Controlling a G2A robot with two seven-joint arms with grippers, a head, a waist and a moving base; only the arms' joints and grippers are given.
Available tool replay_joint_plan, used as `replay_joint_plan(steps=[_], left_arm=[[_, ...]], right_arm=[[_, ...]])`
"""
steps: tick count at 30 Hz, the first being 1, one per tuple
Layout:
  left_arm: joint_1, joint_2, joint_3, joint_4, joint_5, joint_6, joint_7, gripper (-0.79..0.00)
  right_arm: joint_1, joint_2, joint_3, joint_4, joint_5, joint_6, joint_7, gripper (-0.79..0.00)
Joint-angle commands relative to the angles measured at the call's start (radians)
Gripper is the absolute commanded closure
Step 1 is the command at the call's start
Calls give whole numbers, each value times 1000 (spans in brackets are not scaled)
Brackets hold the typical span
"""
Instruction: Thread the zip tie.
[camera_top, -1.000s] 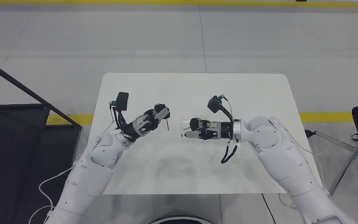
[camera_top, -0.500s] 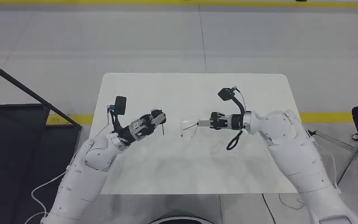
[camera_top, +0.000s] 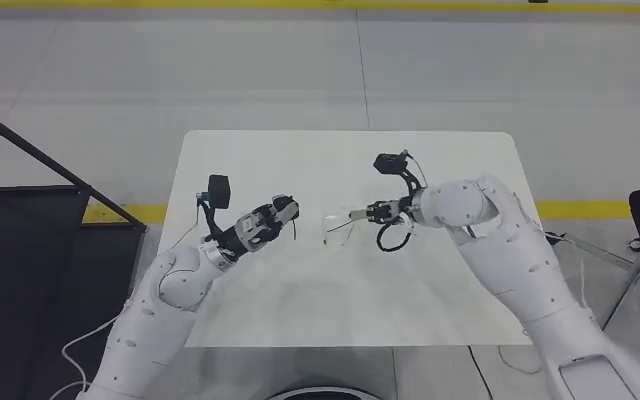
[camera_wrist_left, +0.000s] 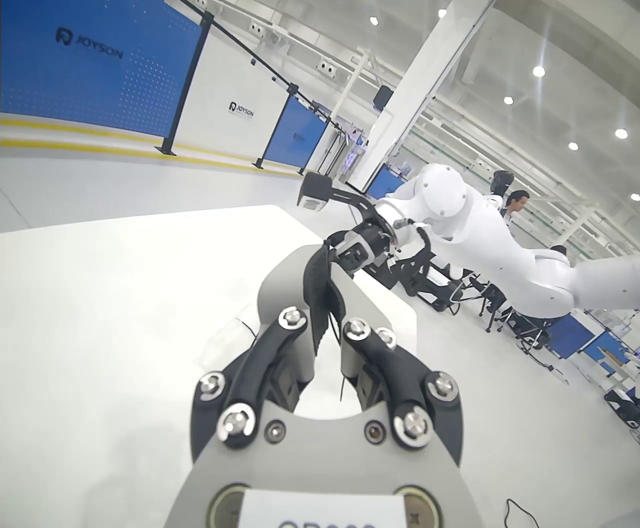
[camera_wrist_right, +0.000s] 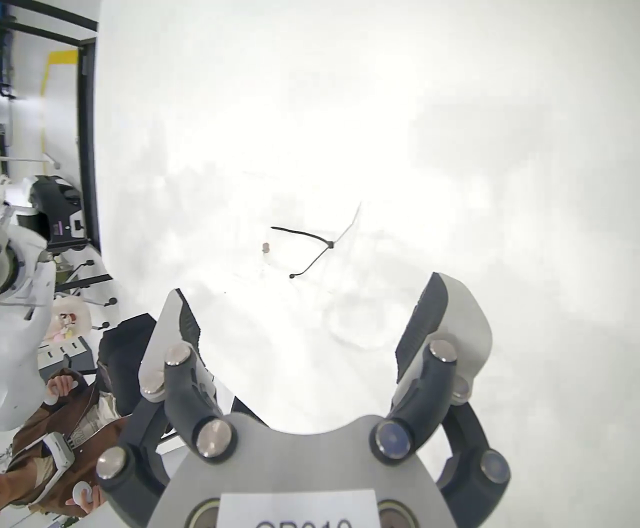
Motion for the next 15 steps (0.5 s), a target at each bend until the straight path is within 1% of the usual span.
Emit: replay_joint_plan(steps=[1, 3, 4, 7, 9, 10, 12, 14, 15], left_arm=[[0, 0, 0, 0, -1, 0, 0, 0], [0, 0, 0, 0, -1, 0, 0, 0], [0, 0, 0, 0, -1, 0, 0, 0], [0, 0, 0, 0, -1, 0, 0, 0], [0, 0, 0, 0, -1, 0, 0, 0], [0, 0, 0, 0, -1, 0, 0, 0], [0, 0, 0, 0, -1, 0, 0, 0], [0, 0, 0, 0, -1, 0, 0, 0], [0, 0, 0, 0, -1, 0, 0, 0]], right_arm=[[36, -17, -36, 44, -1, 15, 4, -637], [61, -32, -63, 82, 9, 5, 7, -443], [72, -39, -76, 102, 13, 1, 10, -379], [103, -60, -113, 153, 14, -5, 14, -372], [120, -74, -134, 183, 15, -5, 14, -329], [128, -80, -142, 197, 18, -7, 12, -292], [140, -91, -153, 220, 22, -12, 8, -280], [148, -99, -163, 237, 24, -20, 8, -231], [152, -103, -168, 245, 22, -22, 9, -219]])
